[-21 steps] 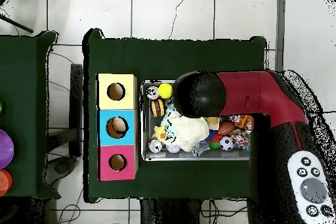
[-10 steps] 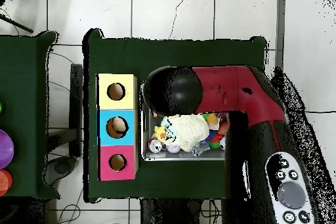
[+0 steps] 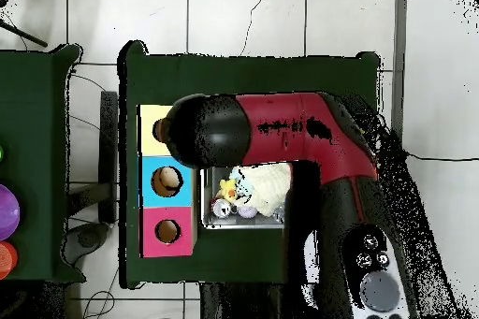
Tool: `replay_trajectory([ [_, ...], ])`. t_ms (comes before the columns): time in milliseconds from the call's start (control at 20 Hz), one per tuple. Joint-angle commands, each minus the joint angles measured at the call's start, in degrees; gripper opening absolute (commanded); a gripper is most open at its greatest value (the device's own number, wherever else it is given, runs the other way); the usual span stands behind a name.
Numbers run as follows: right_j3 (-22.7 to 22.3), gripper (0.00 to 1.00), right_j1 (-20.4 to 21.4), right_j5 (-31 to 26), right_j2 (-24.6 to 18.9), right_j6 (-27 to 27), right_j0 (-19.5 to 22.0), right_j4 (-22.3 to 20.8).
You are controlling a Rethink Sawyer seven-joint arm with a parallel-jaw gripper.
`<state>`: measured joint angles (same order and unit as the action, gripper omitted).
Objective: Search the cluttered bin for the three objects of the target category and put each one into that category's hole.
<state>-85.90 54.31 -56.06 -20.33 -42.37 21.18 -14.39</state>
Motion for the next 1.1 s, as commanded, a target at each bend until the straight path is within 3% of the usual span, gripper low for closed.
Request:
replay_trajectory([
  [50,-1.3,0.0,-0.5,-1.4,3.5,-20.3,-1.7,4.4],
  [550,-5.0,0.0,-1.7,9.0,3.5,-22.6,-4.5,8.6],
  [750,-5.7,0.0,-3.9,14.3,4.3,-23.9,-5.9,8.3],
  [1100,-7.5,0.0,-5.2,18.7,5.4,-22.4,-6.2,8.7],
])
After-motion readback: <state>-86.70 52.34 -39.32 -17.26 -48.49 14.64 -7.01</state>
